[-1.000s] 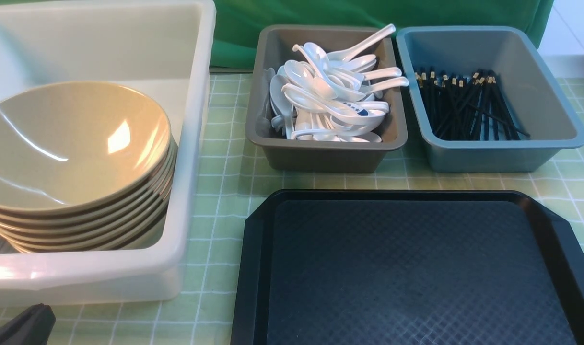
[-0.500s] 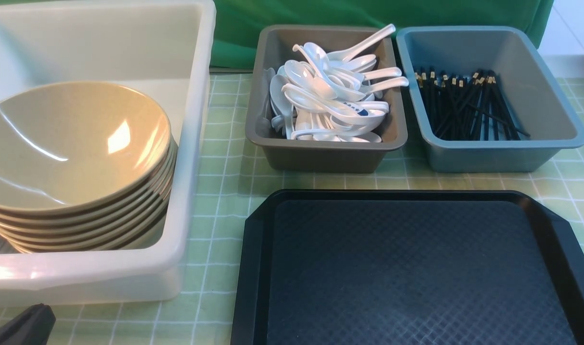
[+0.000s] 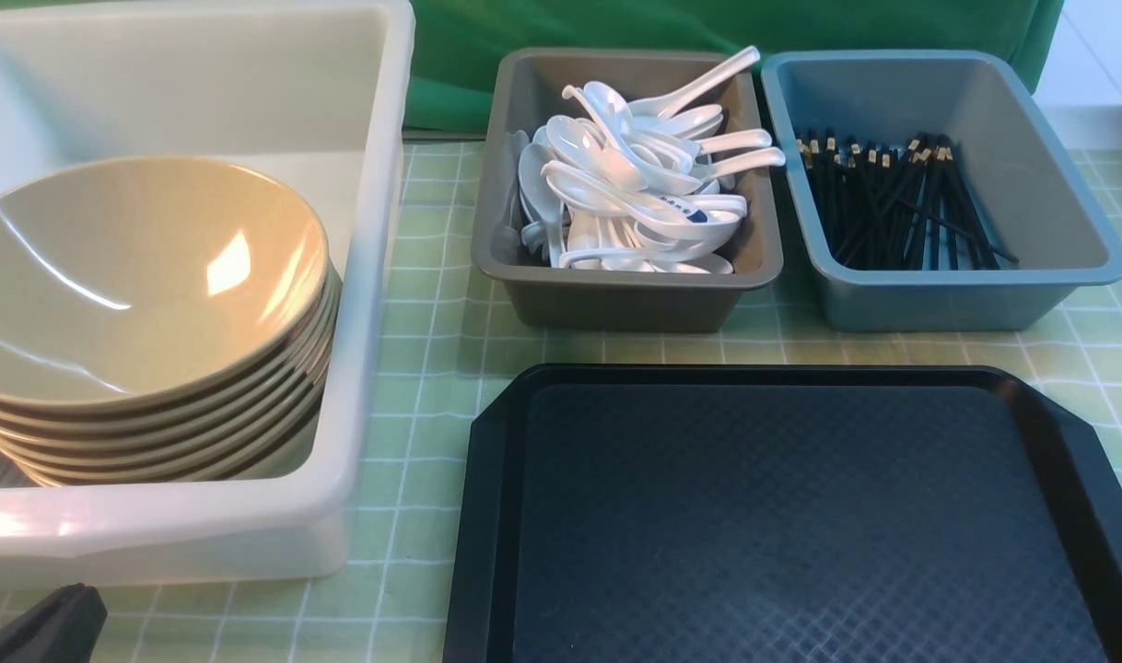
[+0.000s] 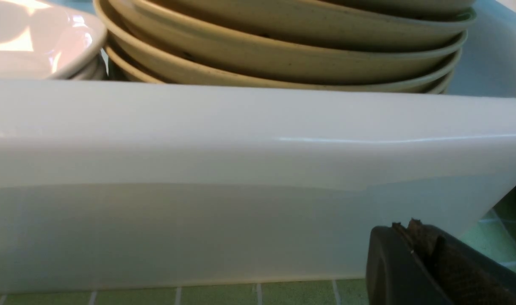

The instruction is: On green table put chopsticks spoon bowls plates into blue grey white boxes.

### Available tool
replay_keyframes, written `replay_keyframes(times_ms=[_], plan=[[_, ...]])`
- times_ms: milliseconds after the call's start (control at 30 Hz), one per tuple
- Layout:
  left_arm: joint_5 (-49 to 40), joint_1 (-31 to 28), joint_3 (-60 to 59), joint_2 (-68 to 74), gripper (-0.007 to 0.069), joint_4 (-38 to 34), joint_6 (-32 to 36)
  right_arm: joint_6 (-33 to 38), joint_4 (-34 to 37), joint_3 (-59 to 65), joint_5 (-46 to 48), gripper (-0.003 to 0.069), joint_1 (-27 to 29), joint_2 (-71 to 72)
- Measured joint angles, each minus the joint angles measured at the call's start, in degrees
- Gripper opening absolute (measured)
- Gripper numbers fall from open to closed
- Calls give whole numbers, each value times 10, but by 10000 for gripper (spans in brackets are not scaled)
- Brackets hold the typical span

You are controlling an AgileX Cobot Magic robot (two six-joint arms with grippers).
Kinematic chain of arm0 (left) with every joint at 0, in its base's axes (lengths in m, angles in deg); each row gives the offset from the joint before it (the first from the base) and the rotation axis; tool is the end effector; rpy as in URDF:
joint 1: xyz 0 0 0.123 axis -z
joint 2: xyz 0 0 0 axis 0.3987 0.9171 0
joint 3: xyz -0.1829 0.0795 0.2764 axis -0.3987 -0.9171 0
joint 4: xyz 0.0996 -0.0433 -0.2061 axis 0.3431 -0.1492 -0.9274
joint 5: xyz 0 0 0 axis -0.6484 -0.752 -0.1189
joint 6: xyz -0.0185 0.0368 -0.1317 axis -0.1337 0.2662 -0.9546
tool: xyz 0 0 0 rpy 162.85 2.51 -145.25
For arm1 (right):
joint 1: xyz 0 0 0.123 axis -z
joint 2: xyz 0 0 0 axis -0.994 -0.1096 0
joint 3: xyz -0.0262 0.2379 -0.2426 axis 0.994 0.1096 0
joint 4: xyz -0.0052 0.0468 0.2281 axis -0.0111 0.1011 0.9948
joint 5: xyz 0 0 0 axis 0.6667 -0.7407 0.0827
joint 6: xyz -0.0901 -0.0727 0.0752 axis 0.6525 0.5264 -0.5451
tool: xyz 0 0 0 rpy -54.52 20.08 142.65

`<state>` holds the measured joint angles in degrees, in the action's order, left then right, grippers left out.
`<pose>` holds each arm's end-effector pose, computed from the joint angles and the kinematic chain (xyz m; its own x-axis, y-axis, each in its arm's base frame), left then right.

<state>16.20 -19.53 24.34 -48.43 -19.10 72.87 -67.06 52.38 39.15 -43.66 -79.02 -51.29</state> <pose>0.0225 -0.0020 0.1619 -0.2773 -0.0262 -0.9604 0.0601 0.9972 -0.0445 0.0247 -0.0035 0.1766 -0.2021 -0.0953 -0.9747 0.0696 0.9913 -0.1114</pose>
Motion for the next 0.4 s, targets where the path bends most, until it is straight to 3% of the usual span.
replay_keyframes(times_ms=[400], plan=[[0,0,0,0,-1,0,0,0,0,0,0,171,0,0]])
